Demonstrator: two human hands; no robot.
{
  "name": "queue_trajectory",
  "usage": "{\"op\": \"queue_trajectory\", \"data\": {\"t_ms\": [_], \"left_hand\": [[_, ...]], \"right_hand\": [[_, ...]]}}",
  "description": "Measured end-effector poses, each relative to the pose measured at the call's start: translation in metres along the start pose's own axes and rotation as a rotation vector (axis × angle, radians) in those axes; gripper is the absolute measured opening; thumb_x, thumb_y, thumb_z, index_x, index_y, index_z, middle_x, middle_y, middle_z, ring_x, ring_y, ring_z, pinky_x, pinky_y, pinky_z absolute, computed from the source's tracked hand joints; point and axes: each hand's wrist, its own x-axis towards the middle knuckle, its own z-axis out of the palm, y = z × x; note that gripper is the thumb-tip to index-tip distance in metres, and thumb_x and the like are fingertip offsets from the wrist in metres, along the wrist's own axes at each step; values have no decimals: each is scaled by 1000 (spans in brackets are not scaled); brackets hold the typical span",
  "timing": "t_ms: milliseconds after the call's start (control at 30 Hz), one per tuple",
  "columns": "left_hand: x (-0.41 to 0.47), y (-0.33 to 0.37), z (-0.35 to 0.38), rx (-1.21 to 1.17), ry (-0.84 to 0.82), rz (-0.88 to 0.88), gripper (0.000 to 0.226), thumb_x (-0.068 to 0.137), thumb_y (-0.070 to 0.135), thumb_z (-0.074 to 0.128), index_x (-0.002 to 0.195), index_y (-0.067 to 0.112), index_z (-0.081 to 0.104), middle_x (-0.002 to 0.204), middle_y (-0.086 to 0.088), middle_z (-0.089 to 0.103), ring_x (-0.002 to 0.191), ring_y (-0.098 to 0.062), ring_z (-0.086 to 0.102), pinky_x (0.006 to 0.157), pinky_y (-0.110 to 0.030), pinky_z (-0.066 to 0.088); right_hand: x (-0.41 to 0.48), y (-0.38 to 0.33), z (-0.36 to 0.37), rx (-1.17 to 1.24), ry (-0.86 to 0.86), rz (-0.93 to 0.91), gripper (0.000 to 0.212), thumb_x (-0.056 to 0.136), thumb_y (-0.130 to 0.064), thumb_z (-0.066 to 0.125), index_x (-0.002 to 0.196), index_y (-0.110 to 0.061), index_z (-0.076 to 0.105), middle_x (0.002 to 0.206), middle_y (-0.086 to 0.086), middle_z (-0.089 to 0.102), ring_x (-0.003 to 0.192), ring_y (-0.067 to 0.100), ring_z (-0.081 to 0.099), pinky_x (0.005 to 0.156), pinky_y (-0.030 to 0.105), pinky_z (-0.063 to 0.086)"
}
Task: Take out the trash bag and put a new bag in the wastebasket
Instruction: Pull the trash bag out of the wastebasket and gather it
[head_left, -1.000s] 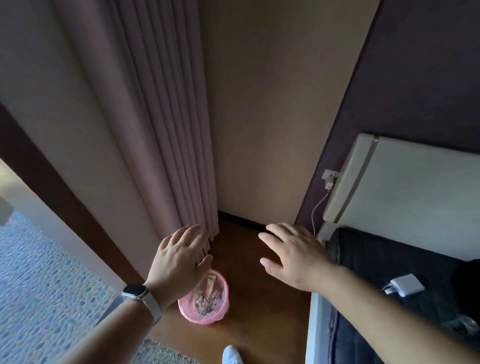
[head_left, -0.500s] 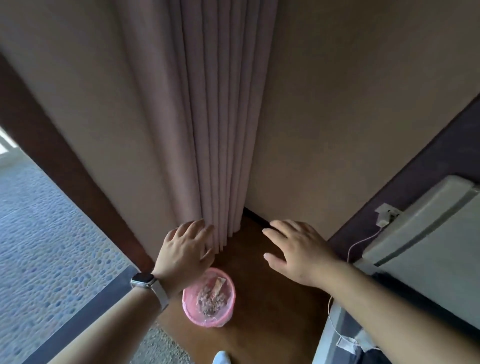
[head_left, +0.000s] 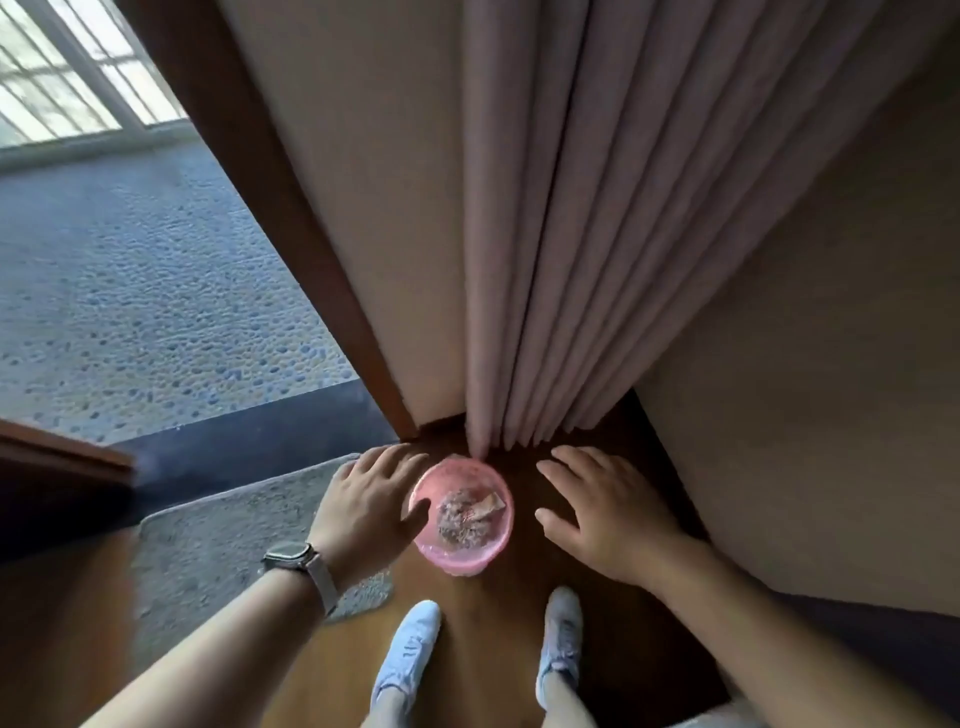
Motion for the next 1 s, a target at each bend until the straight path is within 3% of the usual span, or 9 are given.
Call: {"op": "queue_trajectory", "data": {"t_ms": [233, 333, 433, 567, 800, 900, 1000], "left_hand": [[-14, 23, 88, -126, -97, -317, 60, 79, 56, 41, 127, 23, 56, 126, 1, 61, 112, -26, 57, 87, -40, 51], [-18, 24, 132, -281, -162, -516, 61, 79, 57, 43, 130, 24, 54, 129, 3, 58, 118, -22, 53, 94, -37, 46], [-23, 15, 186, -476, -216, -712, 50, 85, 43, 58, 130, 21, 53, 130, -2, 57, 121, -22, 51, 100, -36, 42], [-27, -5, 275, -687, -277, -908, 44, 87, 32, 62, 127, 15, 56, 126, -6, 62, 116, -19, 56, 96, -31, 42], [-49, -29, 450, -931, -290, -1129, 31, 87, 30, 63, 115, 19, 62, 106, -1, 69, 95, -18, 63, 82, -30, 47], [-60, -37, 518, -1026, -275, -1167, 30, 86, 30, 65, 114, 22, 60, 103, -1, 70, 85, -17, 63, 73, -28, 45], [-63, -49, 566, -1141, -244, -1159, 39, 83, 33, 68, 119, 26, 55, 105, -2, 70, 92, -17, 66, 74, -30, 48]], "right_hand": [[36, 49, 61, 29, -112, -130, 55, 80, -52, 48, 122, -18, 58, 125, 4, 59, 114, 26, 55, 92, 41, 44], [43, 60, 103, 66, -121, -116, 53, 77, -52, 45, 112, -17, 64, 113, 5, 63, 102, 27, 61, 82, 41, 49], [47, 69, 155, 122, -145, -85, 51, 76, -51, 45, 109, -16, 63, 108, 5, 63, 97, 28, 61, 78, 42, 50], [59, 79, 235, 172, -203, -22, 48, 82, -46, 53, 120, -17, 56, 121, 3, 57, 111, 26, 52, 90, 42, 42], [78, 88, 405, 305, -268, 166, 53, 87, -36, 59, 134, -17, 45, 132, 3, 51, 121, 24, 46, 99, 40, 40], [82, 92, 474, 366, -255, 255, 54, 86, -35, 60, 135, -19, 44, 132, 3, 52, 120, 24, 48, 96, 38, 43], [90, 101, 523, 448, -215, 370, 51, 86, -34, 63, 133, -21, 45, 127, 3, 54, 113, 21, 53, 88, 33, 44]]}}
